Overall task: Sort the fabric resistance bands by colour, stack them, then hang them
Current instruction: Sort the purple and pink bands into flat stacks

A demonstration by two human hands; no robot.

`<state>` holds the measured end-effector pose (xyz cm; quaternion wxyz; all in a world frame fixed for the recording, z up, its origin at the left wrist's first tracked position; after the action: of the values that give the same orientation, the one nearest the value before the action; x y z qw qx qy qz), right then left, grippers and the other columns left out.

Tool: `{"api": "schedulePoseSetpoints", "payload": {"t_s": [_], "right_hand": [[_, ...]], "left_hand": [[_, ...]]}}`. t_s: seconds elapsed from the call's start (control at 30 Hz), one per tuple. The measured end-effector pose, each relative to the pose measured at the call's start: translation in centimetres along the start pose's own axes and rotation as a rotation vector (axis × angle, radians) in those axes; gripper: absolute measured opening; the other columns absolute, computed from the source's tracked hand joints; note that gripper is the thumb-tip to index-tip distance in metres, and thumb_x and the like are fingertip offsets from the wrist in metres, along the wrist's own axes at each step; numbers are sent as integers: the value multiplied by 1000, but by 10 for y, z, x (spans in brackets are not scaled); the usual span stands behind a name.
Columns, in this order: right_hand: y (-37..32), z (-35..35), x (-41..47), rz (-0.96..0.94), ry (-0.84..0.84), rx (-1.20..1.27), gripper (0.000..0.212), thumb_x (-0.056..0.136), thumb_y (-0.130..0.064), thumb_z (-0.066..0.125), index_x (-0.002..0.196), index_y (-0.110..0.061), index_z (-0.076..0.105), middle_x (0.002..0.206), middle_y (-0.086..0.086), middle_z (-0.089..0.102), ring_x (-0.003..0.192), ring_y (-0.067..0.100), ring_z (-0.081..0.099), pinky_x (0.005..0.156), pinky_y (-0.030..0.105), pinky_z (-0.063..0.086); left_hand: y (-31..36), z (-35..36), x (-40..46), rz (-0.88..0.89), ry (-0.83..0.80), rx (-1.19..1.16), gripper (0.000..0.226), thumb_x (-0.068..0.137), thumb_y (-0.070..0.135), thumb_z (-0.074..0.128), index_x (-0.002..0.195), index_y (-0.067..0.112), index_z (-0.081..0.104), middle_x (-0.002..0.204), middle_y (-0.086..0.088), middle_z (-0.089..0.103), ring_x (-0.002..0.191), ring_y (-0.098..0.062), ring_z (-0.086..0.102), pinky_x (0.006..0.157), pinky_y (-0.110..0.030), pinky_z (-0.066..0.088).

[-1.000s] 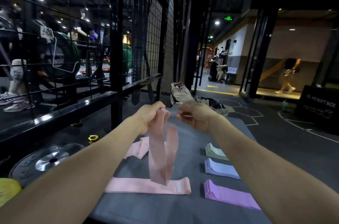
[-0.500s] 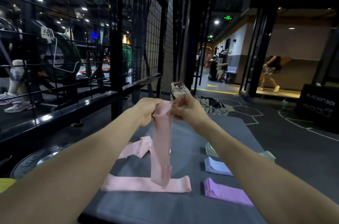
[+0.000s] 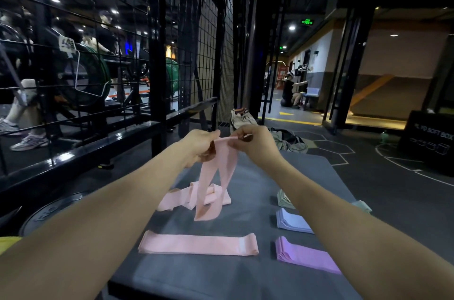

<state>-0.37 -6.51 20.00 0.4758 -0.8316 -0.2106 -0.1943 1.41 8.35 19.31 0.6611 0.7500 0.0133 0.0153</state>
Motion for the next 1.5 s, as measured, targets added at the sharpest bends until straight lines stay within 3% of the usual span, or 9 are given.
{"api": "schedulePoseSetpoints", "payload": {"t_s": [0.13,0.27,0.4,0.5,0.87,1.03,1.17,1.27,1.5], "right_hand": [[-2,-1,2,-4,19,-41,10,78,-7,73,71,-8,65,58,-5,49,51,5,39,51,19,30],[3,0,6,35,72,-12,34,77,-6,73,58,-23,51,56,-4,47,51,8,40,52,19,33],[6,1,6,71,94,46,33,78,-3,71,59,-20,51,54,1,52,50,16,48,58,34,46],[7,3,5,77,89,82,31,78,-1,71,60,-18,52,54,2,53,53,20,51,65,43,52],[12,6,7,76,108,-22,14,82,-10,69,69,-12,63,56,-5,54,52,8,46,55,23,41],[9,12,11,52,127,22,21,80,-9,70,64,-19,62,57,-5,55,59,12,51,63,28,43],[7,22,6,-16,-34,96,4,82,-5,69,83,-1,70,63,0,60,57,5,50,62,25,43],[9,20,2,30,-117,225,11,85,4,60,90,3,70,68,-2,64,53,-7,54,59,9,45],[22,27,2,248,-90,453,18,94,-8,49,84,-19,60,76,-2,57,69,6,49,61,15,37]], "left_hand": [[-3,-8,10,170,97,435,51,96,49,38,74,7,56,70,-8,55,59,-21,48,58,-29,39],[-6,-8,5,338,64,251,44,96,49,37,83,15,62,89,-7,62,82,-21,57,83,-37,46],[-9,-2,-6,490,-58,252,18,95,20,52,101,7,64,77,4,59,60,6,51,63,-9,42],[-11,0,-6,542,-18,283,15,92,11,56,100,5,67,74,3,61,64,-1,53,69,-20,50],[-10,1,0,448,256,427,12,84,26,69,85,14,65,79,-1,63,72,-14,57,71,-28,50],[-6,10,-6,112,40,-38,39,89,41,59,91,2,62,76,-8,66,61,-15,65,65,-27,56],[-2,8,-6,38,37,-345,16,89,14,61,76,3,61,56,-4,64,44,-8,59,53,-19,54],[-5,2,-7,6,54,-335,12,86,-1,59,75,4,63,53,-3,63,50,-10,57,55,-20,53],[-5,-6,-16,82,-141,-236,18,92,0,49,85,11,61,79,-6,61,70,-14,57,67,-24,50]]}}
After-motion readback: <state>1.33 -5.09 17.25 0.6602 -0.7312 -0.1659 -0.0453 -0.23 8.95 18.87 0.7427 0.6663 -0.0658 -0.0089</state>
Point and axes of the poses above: each hand's wrist, its own x-axis towards the middle knuckle, its own z-axis out of the palm, y = z × x, the point moved 1 cm from there along x, towards the middle knuckle
